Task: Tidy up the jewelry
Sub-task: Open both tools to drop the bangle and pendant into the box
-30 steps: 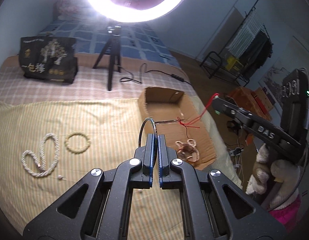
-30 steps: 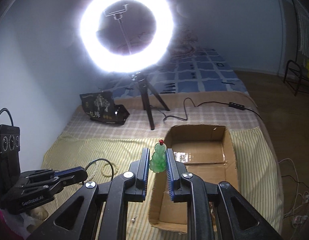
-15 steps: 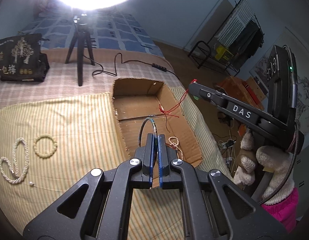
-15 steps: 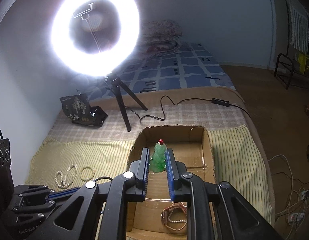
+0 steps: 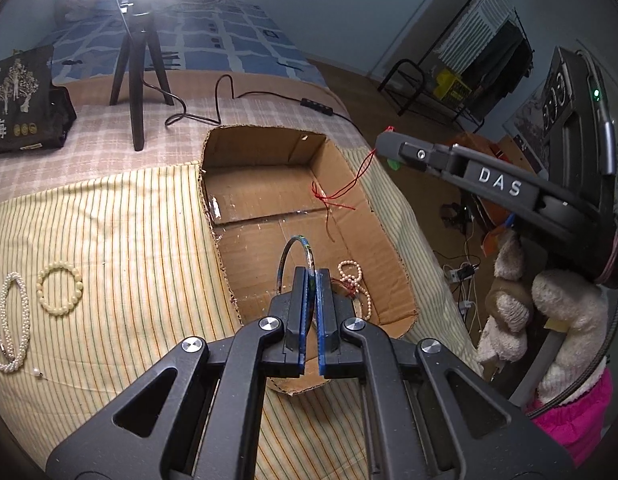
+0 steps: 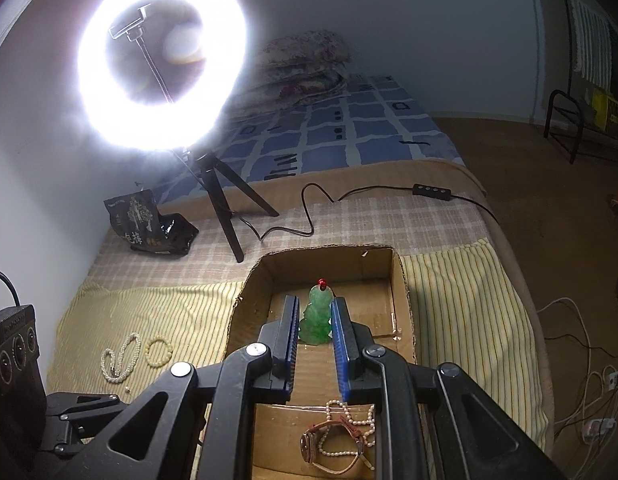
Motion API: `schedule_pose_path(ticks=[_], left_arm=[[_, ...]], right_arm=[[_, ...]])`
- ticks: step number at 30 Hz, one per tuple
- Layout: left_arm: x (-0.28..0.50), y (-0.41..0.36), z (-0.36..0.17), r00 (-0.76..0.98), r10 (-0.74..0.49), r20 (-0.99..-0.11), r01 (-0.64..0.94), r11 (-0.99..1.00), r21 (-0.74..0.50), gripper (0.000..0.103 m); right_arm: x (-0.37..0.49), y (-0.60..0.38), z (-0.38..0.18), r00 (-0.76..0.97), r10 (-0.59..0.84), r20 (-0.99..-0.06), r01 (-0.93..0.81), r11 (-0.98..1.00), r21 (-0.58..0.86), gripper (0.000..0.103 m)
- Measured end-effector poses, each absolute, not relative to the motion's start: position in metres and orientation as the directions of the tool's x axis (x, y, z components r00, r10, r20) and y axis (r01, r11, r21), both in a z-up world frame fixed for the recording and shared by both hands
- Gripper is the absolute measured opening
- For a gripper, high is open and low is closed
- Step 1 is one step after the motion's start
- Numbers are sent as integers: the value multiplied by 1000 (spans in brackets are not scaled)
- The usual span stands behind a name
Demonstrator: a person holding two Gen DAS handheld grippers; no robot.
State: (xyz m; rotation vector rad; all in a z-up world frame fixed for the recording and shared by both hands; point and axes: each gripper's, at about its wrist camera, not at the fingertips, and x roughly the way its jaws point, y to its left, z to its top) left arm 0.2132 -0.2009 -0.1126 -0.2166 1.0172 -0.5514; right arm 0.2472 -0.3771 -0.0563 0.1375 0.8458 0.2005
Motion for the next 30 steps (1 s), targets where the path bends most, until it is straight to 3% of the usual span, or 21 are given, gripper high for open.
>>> schedule_pose_path(ticks=[3,5,7,8,9,10,11,14,16,18,22,30], left_arm=[[212,-203,-115,407,-526,-747,338,846,-411,1],[211,-204,-114,410,-525,-746,345,846,-406,1],[210,-204,-114,412,-516,-751,348,851,-393,1],[210,-204,-114,416,-509,-754,349,855,-384,7],[209,-204,-113,420,-502,-756,347,859,-377,24],[208,-203,-113,425,-498,-756,344,861,-373,35],[208,-201,-113,432,-494,-755,340,864,-371,49],[207,-198,-111,444,-481,-756,335,872,-358,52],[207,-197,-111,447,-472,-760,331,877,-349,57],[207,-194,-112,451,-463,-763,326,881,-342,65],[207,-191,-114,449,-451,-771,322,887,-331,65],[201,-179,-107,464,-436,-771,325,894,-310,65]], right_arm=[[247,-377,-56,648,226,-727,-120,973,195,16],[247,-378,-56,652,224,-724,-116,974,196,22],[246,-378,-56,652,230,-723,-121,972,200,35],[246,-377,-56,651,230,-724,-122,972,199,39],[246,-376,-56,652,222,-725,-118,974,193,50],[246,-375,-56,655,213,-725,-113,976,185,60],[245,-375,-56,658,206,-724,-108,978,179,65],[245,-373,-55,664,190,-723,-104,981,163,77],[245,-372,-54,672,170,-721,-87,985,151,91],[244,-373,-52,683,154,-714,-73,987,143,93],[244,-371,-50,687,127,-716,-58,991,121,100],[240,-364,-48,683,91,-724,-43,995,85,103]])
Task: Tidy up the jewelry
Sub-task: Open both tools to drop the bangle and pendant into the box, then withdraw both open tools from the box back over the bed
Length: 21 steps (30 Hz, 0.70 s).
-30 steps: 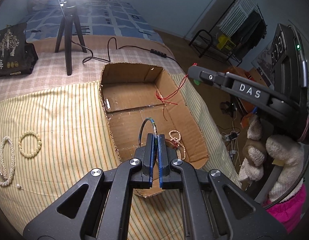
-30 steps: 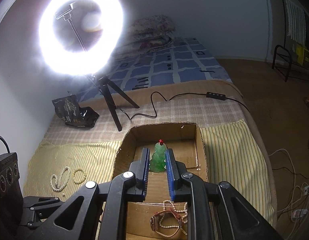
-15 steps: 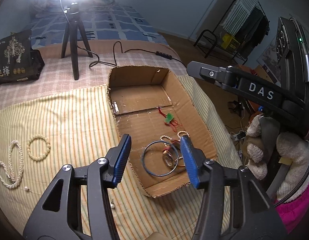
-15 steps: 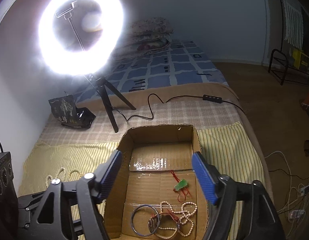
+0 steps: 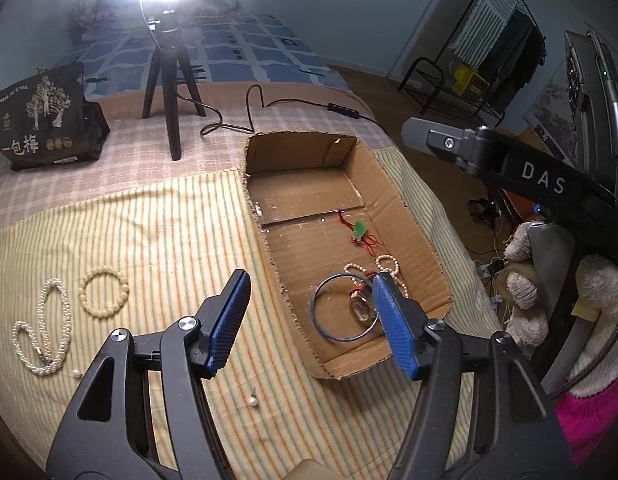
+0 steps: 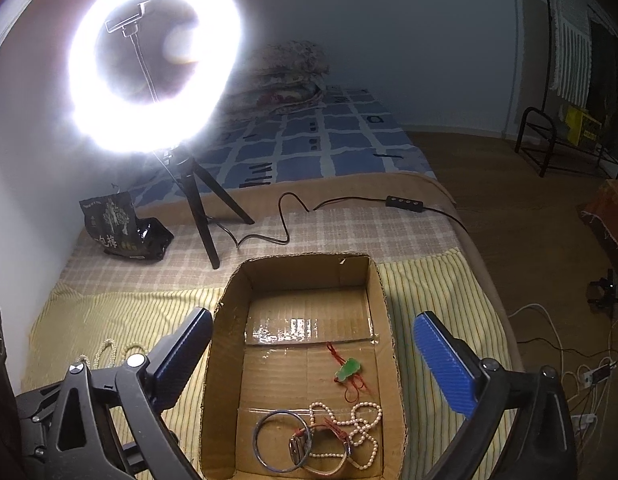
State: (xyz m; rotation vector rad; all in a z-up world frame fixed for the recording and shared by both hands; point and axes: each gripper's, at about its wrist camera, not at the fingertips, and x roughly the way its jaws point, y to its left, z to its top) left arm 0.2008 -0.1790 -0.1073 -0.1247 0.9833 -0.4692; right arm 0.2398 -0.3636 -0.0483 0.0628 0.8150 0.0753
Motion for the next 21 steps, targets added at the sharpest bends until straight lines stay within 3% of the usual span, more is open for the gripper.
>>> schedule_pose_path(ticks=[15,21], left_arm=[[184,-99,-91,532,-376,-758,258,925,-278,65],[176,-53,-81,569,-348,-745,202,937,-284,65]], right_arm=[[221,-338,-48,659,52,-750,-3,998,67,103],[206,-311,-49,658,73,-750,-67,997,38,103]])
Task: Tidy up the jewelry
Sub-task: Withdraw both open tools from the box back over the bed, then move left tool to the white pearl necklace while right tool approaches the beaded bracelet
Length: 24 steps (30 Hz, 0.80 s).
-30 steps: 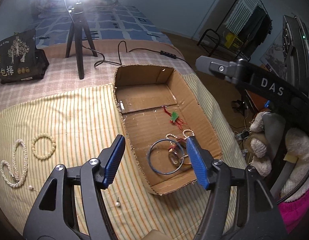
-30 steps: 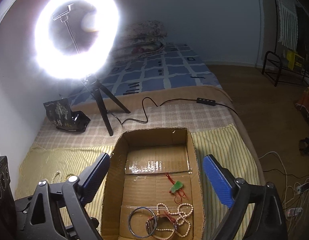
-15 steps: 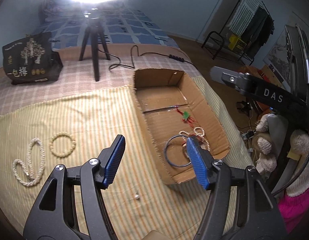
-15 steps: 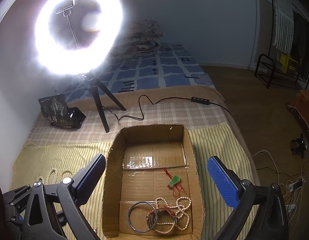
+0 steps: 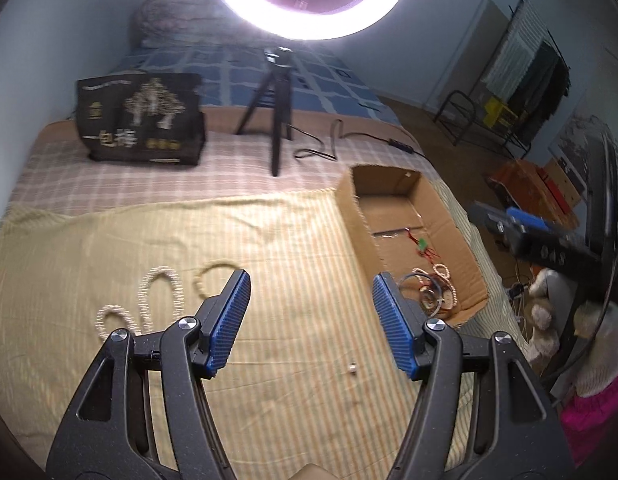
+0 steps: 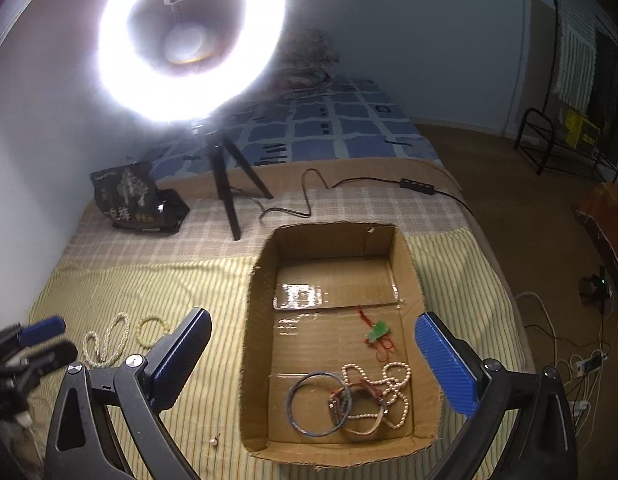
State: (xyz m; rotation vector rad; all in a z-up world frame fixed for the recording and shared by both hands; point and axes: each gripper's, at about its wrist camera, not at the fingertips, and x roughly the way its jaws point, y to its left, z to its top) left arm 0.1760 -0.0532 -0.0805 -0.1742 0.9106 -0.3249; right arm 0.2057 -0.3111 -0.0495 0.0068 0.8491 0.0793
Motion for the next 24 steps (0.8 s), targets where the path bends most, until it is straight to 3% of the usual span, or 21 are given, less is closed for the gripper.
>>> schedule_pose_path(ticks=[11,17,24], left_arm=[[168,24,-84,593,-283,-754,91,954,-286,65],[167,56,-99,575,-245,-781,36,961,-276,65],[164,86,-123,533,-218,-818,-12,964,-265,65]], right_arm=[[159,-244,-54,662,166,-731,-266,964,-22,100],[132,-233,-69,570,264,-778,-349,935,61,86],[106,-220,-104,471,313,-824,-431,897,94,62]])
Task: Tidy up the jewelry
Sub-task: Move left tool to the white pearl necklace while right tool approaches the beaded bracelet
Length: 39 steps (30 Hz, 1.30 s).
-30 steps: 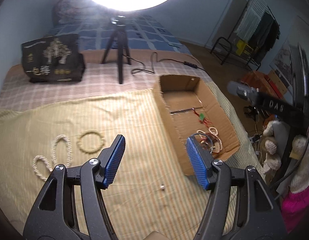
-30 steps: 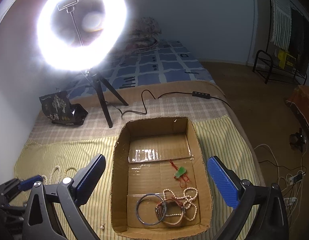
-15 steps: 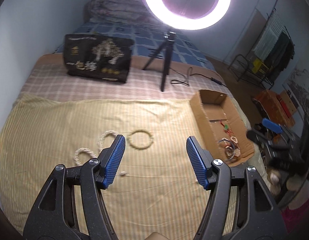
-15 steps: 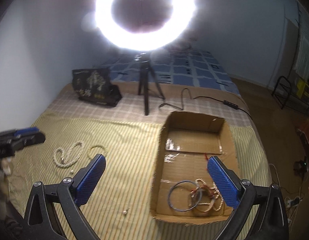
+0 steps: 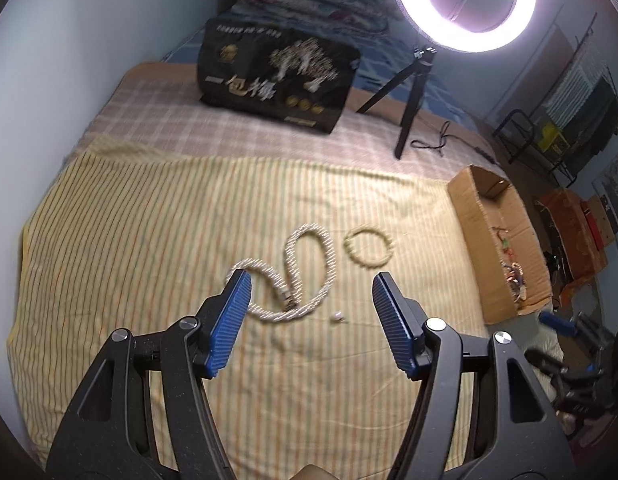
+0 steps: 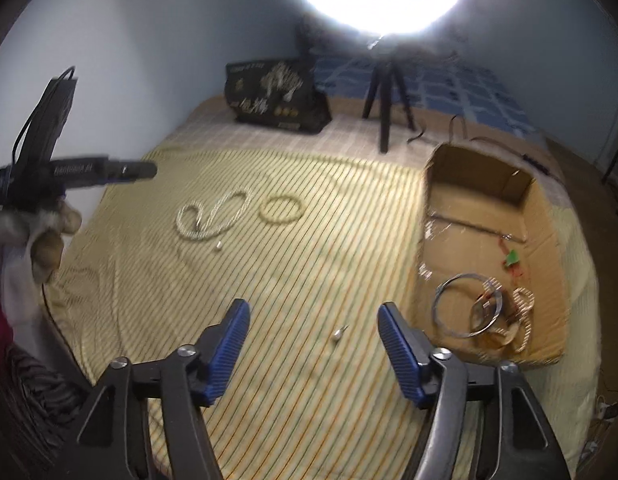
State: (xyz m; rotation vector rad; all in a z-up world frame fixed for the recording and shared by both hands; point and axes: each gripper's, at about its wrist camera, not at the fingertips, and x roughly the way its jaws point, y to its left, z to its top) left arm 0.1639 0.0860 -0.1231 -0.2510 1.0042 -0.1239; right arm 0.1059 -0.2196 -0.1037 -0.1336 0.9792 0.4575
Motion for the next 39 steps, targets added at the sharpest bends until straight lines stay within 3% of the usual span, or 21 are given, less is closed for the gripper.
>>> schedule_pose_path(ticks=[4,6,19,31,39], left_arm=[[165,100,-138,509,-203,-836,-54,962,-267,65],[168,106,-149,485,-198,-852,-80,960,-269,58],[186,121,-192,398,-206,-894,-186,936,-298,42],[206,131,-220,350,-211,-913,-255,916,-309,38],[210,135,-231,333,-198,-922,-263,919,-293,36]], right_arm=[[103,-207,-123,423,314,-850,-472,877,89,58],[104,-201,-128,413,318,-853,-483,871,91,58],[178,-166,-147,359,343,-868,-406,895,185,48],[242,-155,-180,296,365,-883,-273,918,288,37],[267,-136,-194,292,336,-896,-257,929,264,35]])
